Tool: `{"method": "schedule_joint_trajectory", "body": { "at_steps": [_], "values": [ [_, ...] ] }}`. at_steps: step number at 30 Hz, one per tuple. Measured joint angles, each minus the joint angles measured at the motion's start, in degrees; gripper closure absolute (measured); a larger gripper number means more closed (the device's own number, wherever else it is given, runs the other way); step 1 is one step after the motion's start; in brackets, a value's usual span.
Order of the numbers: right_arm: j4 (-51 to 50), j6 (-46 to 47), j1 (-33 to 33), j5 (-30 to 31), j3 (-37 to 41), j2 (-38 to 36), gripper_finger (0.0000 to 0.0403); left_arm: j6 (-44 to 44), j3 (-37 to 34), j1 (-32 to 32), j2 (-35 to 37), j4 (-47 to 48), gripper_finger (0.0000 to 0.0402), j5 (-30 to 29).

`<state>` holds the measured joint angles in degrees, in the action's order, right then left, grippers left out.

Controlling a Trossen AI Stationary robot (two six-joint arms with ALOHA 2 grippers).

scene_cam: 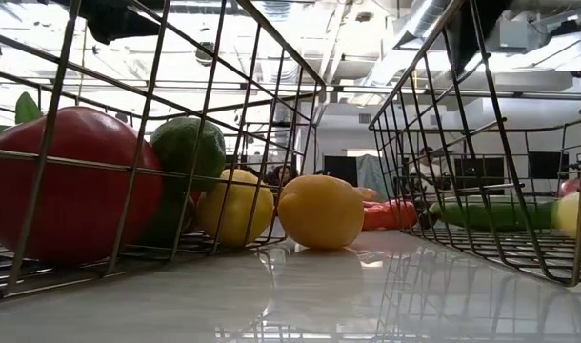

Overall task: Sort produce into baskets
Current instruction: Put the red chili pepper into the right wire basket

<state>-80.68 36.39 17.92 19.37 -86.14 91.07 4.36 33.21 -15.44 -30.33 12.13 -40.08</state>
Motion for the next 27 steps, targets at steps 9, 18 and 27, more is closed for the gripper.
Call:
{"method": "schedule_joint_trajectory", "body": {
  "at_steps": [9,18,27],
  "values": [
    [12.4,-20.3,-12.7,-5.1,-0.9,4.6,0.0136,-1.2,0.0,0.0,0.0,-0.1,0.0056,-0.5],
    [12.1,-36.1,-20.1,-7.4,-12.9,18.2,0.0136,-2.4,0.0,0.0,0.0,-0.1,0.0056,-0.5],
    [6.4,-45.1,-20.2,-8.6,-23.6,32.1,0.0136,-2.6,0.0,0.0,0.0,0.3,0.0056,-0.5]
  ]
}}
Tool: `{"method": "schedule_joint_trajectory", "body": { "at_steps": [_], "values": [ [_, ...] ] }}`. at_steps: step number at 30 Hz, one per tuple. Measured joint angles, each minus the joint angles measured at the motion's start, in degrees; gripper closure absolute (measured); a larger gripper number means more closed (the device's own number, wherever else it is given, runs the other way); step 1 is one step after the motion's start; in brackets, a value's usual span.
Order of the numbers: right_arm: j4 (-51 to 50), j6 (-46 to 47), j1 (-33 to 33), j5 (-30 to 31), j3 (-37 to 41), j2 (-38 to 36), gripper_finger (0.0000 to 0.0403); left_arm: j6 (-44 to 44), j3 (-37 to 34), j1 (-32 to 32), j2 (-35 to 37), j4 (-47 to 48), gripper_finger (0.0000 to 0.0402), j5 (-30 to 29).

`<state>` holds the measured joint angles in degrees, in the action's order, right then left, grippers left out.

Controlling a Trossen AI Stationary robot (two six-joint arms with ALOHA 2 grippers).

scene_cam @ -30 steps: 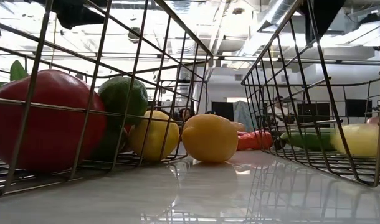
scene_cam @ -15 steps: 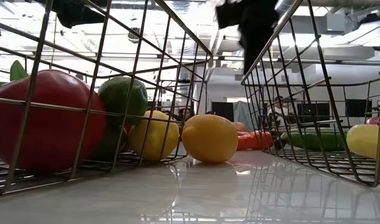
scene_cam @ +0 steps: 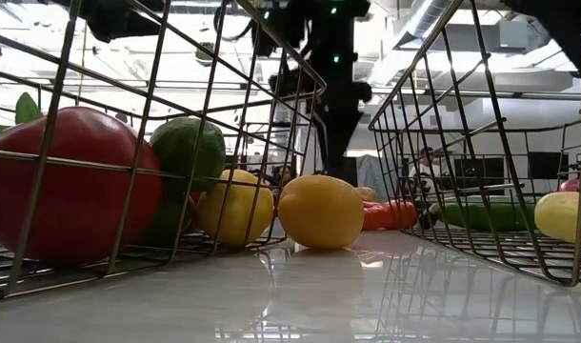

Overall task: Sort produce into baskets
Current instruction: Put the red chili pepper into the right wire basket

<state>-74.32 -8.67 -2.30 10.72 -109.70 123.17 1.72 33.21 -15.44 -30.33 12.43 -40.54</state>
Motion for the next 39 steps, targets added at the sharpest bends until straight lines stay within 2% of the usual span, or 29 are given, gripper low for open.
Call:
{"method": "schedule_joint_trajectory", "body": {
  "at_steps": [4,13,20,27,33,39],
  "values": [
    [1.1,-3.9,1.0,-3.2,0.2,2.8,0.0136,-0.4,0.0,0.0,0.0,0.3,0.0056,0.0],
    [2.3,-11.3,1.2,-3.3,0.5,5.6,0.0138,-0.4,0.0,0.0,0.0,0.8,0.0056,0.0],
    [4.1,-12.4,0.9,-3.4,0.6,5.6,0.0138,-0.4,0.0,0.0,0.0,0.8,0.0056,0.0],
    [6.1,-12.7,0.7,-4.4,6.5,5.6,0.0153,-0.4,0.0,0.0,0.0,0.8,0.0056,0.0],
    [6.2,-12.2,0.7,-0.9,8.8,5.6,0.0196,-0.8,0.0,0.0,0.0,0.8,0.0056,0.0],
    [6.2,-12.4,0.4,1.1,10.1,5.4,0.0288,-0.9,0.0,0.0,0.0,0.7,0.0056,0.0]
  ]
}}
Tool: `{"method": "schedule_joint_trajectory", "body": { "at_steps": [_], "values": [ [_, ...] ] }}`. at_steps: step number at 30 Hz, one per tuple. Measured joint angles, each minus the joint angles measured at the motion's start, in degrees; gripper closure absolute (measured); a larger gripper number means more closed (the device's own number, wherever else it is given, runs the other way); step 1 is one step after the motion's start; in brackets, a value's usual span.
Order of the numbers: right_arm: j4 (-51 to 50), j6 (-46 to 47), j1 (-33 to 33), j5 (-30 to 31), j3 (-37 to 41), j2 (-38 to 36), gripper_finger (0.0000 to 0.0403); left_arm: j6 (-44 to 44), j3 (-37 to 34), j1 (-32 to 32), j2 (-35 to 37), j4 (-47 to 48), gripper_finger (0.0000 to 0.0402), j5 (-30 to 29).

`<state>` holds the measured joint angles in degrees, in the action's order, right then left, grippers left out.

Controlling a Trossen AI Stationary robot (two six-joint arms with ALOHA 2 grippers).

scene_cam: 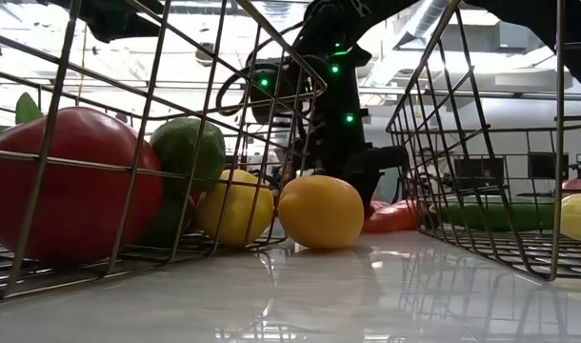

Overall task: Sort produce into baskets
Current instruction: Put the red chili pepper into the right wire basket

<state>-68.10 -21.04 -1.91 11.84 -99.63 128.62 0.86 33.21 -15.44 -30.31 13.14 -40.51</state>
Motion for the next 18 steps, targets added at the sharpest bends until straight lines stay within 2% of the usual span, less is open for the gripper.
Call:
{"method": "schedule_joint_trajectory", "body": {
  "at_steps": [4,6,11,18],
  "values": [
    [0.1,-0.1,-0.3,1.4,0.1,0.0,0.0363,0.0,0.0,0.0,0.0,0.0,0.0056,0.0],
    [0.1,0.0,-0.5,1.7,0.1,0.0,0.0386,-0.1,0.0,0.0,0.0,0.0,0.0056,0.0],
    [-1.1,0.6,-1.0,4.9,-0.1,0.1,0.0381,-0.4,0.0,0.0,0.0,-0.1,0.0056,0.0],
    [-6.8,2.7,-1.3,5.1,-6.7,0.1,0.0381,-0.7,0.0,0.0,0.0,-0.1,0.0056,-0.8]
  ]
}}
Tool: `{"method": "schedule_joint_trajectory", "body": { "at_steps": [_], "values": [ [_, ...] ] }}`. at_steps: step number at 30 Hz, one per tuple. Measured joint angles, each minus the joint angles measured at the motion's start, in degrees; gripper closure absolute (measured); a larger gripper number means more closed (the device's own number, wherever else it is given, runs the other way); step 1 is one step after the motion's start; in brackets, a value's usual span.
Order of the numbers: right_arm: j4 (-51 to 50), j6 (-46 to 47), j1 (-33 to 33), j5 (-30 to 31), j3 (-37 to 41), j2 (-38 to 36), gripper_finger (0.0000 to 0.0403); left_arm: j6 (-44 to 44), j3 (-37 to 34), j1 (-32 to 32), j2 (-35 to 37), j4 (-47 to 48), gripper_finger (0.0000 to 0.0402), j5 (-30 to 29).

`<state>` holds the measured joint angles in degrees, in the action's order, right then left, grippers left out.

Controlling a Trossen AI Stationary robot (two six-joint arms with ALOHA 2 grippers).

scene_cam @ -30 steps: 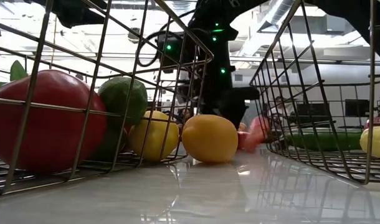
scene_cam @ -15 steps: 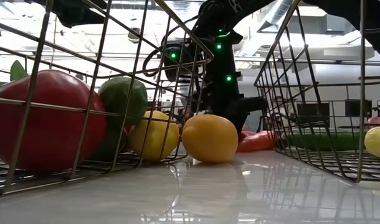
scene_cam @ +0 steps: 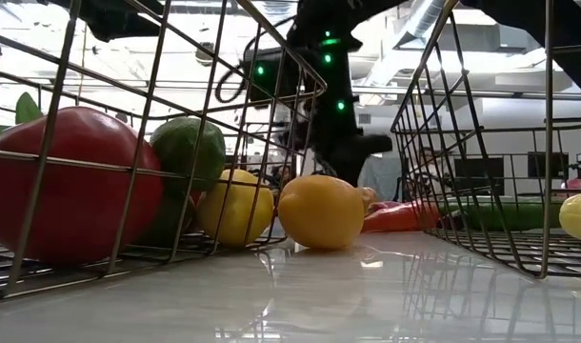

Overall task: Sort produce into baskets
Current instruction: Put the red chili pepper into the right wire basket

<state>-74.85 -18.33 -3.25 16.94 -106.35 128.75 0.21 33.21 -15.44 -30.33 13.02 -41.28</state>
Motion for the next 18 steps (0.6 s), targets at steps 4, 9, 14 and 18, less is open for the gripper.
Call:
{"method": "schedule_joint_trajectory", "body": {
  "at_steps": [4,9,14,18],
  "values": [
    [-1.8,2.7,-0.8,-3.2,-2.2,-0.1,0.0349,0.0,0.0,0.0,0.0,0.0,0.0056,0.0],
    [-3.5,4.4,-2.0,-9.2,-1.4,-0.1,0.0287,0.1,0.0,0.0,0.0,0.1,0.0056,0.0],
    [-2.0,4.1,-1.7,-11.2,1.5,-0.1,0.0235,0.1,0.0,0.0,0.0,0.1,0.0056,0.0],
    [-0.3,2.0,-1.2,-8.6,5.1,0.0,0.0212,0.2,0.0,0.0,0.0,0.1,0.0056,0.0]
  ]
}}
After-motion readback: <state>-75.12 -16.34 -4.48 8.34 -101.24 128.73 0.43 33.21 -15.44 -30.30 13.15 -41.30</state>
